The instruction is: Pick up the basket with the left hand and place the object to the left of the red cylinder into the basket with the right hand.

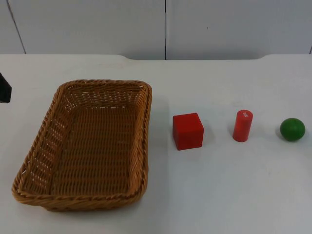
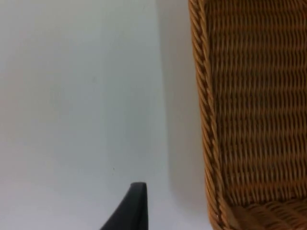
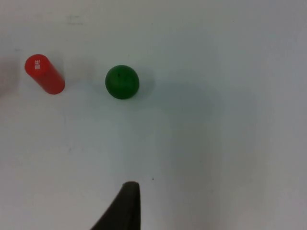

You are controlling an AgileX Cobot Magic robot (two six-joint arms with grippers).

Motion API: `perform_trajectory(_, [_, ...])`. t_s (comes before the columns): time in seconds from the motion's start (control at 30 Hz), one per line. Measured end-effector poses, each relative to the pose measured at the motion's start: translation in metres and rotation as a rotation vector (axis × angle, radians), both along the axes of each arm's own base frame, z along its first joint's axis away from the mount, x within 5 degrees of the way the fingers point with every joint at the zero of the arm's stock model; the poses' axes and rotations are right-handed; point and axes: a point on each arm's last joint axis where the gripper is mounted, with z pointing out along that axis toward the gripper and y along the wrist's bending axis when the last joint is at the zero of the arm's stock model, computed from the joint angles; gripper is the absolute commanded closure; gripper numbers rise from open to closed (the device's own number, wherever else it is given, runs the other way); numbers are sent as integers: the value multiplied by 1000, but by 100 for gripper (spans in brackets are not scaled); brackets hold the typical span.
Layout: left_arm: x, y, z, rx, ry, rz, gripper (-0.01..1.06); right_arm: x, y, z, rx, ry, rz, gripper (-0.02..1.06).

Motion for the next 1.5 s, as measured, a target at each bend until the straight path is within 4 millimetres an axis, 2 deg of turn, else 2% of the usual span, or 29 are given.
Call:
perform_trajectory(0.1, [22,0,-1,2,22,-6,0,0,0,0,6,0,-1,0])
perform_trajectory(0.13, [22,0,-1,2,22,-6,0,0,0,0,6,0,-1,0])
perform_trajectory(0.27, [58,-1,-7,5,60,-24,0,0,0,0,8,0,-1,0])
perform_trajectory(0.3, [58,-1,-7,5,60,-24,0,0,0,0,8,0,-1,0])
perform_trajectory(0.37, [83,-2,-18,9,102,-39,0,0,0,0,8,0,-1,0])
perform_trajectory(0.43, [98,-3,-31,15,144,-61,0,0,0,0,8,0,-1,0])
perform_trajectory(0.47, [98,-3,-31,15,144,-61,0,0,0,0,8,0,-1,0])
perform_trajectory(0.6, [129,-4,-65,11,228,-76,0,0,0,0,8,0,-1,0])
perform_trajectory(0.63, [129,-4,-65,11,228,-76,0,0,0,0,8,0,-1,0])
perform_trajectory(0.73, [141,-9,-90,5,284,-102,0,0,0,0,8,0,-1,0])
perform_trajectory(0.77, [141,-9,-90,5,284,-102,0,0,0,0,8,0,-1,0])
perform_trajectory(0.9, [148,-31,-126,5,370,-164,0,1,0,0,0,-8,0,0])
perform_trajectory(0.93, [148,-31,-126,5,370,-164,0,1,0,0,0,-8,0,0])
perform_trajectory(1.0, [150,-37,-140,-2,402,-173,0,1,0,1,0,-11,0,0])
perform_trajectory(1.07, [149,-38,-147,-5,420,-174,6,1,0,1,0,-11,0,0])
perform_trajectory(1.1, [149,-39,-153,-9,435,-173,6,1,0,1,0,-11,0,0])
perform_trajectory(1.17, [149,-39,-158,-10,449,-171,21,1,0,1,0,-11,0,0])
perform_trajectory(1.23, [149,-39,-159,-11,448,-170,41,1,0,1,0,-13,0,0])
perform_trajectory(1.27, [149,-39,-159,-11,446,-169,41,1,0,1,0,-13,0,0])
perform_trajectory(1.4, [150,-39,-158,-14,439,-162,88,1,0,1,0,-13,0,0])
perform_trajectory(1.43, [150,-39,-158,-15,440,-158,88,1,0,1,-1,-15,0,0])
perform_trajectory(1.47, [150,-39,-158,-22,442,-148,104,1,0,1,-1,-17,0,0])
perform_trajectory(1.5, [151,-40,-157,-43,439,-122,105,1,0,1,-1,-19,0,0])
